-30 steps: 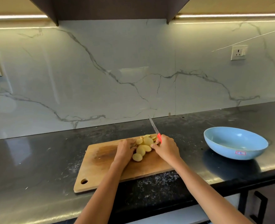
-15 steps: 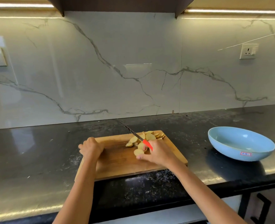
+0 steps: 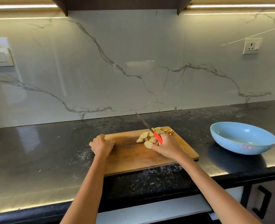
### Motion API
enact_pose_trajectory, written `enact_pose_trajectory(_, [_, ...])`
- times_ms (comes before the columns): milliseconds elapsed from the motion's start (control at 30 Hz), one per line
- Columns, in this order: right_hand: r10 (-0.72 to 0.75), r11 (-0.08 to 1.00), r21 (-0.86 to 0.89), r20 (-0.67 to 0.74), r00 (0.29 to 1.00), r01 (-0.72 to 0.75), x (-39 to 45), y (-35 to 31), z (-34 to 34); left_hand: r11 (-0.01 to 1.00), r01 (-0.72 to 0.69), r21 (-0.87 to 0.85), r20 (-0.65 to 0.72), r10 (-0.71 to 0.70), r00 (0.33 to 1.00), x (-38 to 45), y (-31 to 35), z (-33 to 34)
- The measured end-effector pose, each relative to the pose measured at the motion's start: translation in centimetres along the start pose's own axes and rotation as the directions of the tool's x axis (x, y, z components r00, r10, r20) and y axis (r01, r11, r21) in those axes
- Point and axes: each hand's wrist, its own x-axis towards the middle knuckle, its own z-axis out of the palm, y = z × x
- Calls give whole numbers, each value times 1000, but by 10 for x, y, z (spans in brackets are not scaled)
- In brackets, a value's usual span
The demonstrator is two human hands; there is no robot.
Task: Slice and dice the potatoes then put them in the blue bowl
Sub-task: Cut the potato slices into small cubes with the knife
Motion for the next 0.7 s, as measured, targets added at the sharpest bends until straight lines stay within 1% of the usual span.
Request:
enact_pose_trajectory(67, [49, 999, 10, 33, 998, -49, -1, -5, -1, 993, -103, -51, -15, 102, 995, -2, 0, -1])
enact_pose_trajectory(133, [80, 993, 82, 73, 994, -86, -3, -14, 1, 958, -240, -156, 7, 244, 970, -4, 0, -2])
enact_pose_trajectory(167, [90, 983, 150, 83, 992, -102, -4, -20, 1, 934, -289, -209, 28, 301, 953, -7, 1, -2])
enact_pose_trajectory(233, [114, 934, 329, 90, 989, -138, -5, -33, 4, 895, -346, -283, 32, 369, 929, -10, 2, -4])
enact_pose_trajectory(300, [192, 855, 459, 150, 970, -240, -4, -47, 7, 862, -370, -345, 7, 397, 918, -14, 2, -8])
enact_pose_trajectory(333, [233, 841, 453, 189, 954, -295, -3, -51, 10, 849, -382, -364, 7, 413, 911, -16, 2, -9])
enact_pose_trajectory(367, [262, 858, 394, 218, 940, -330, -3, -54, 13, 841, -398, -368, 26, 437, 899, -17, 2, -10])
enact_pose_trajectory(433, [268, 906, 267, 234, 934, -327, -5, -54, 20, 834, -437, -337, 135, 502, 854, -20, 0, -9])
enact_pose_trajectory(500, [250, 907, 287, 219, 943, -307, -8, -53, 19, 825, -476, -304, 268, 554, 788, -24, -1, -8])
enact_pose_trajectory(533, [245, 900, 317, 201, 949, -299, -11, -53, 16, 817, -493, -298, 305, 571, 762, -26, -1, -8])
enact_pose_trajectory(633, [255, 875, 379, 165, 953, -300, -22, -50, 3, 806, -508, -305, 339, 590, 733, -30, -2, -4])
enact_pose_trajectory(700, [239, 889, 357, 168, 956, -285, -31, -47, -4, 799, -545, -252, 348, 601, 720, -33, -1, 3])
